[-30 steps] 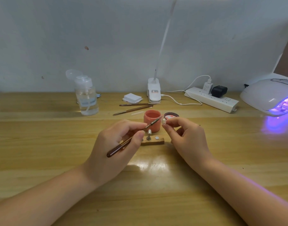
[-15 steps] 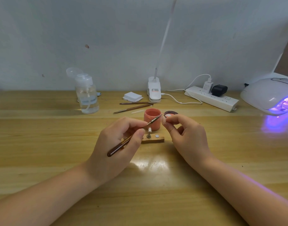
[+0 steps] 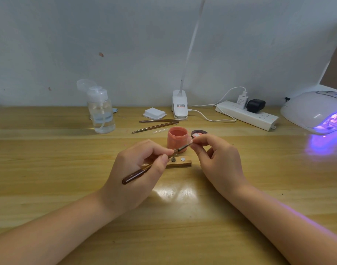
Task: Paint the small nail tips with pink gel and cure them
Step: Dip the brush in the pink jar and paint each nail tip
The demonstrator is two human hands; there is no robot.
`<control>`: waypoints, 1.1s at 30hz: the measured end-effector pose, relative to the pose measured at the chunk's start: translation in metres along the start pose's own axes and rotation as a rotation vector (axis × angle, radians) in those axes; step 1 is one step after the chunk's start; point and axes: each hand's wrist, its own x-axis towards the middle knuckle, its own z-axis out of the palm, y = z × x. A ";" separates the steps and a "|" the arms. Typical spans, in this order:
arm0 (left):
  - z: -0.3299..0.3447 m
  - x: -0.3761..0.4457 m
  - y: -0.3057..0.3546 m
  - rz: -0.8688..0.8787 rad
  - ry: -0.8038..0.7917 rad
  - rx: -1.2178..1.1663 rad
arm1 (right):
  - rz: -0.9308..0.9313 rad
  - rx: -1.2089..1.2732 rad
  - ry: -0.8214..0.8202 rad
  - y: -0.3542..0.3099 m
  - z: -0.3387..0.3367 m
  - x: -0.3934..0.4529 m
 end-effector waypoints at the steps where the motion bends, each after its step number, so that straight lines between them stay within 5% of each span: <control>1: -0.001 0.000 0.000 -0.004 0.007 -0.003 | 0.004 -0.004 0.000 0.000 0.000 0.000; 33: -0.012 0.034 0.007 -0.276 0.104 -0.155 | 0.028 0.046 -0.003 0.001 0.001 0.001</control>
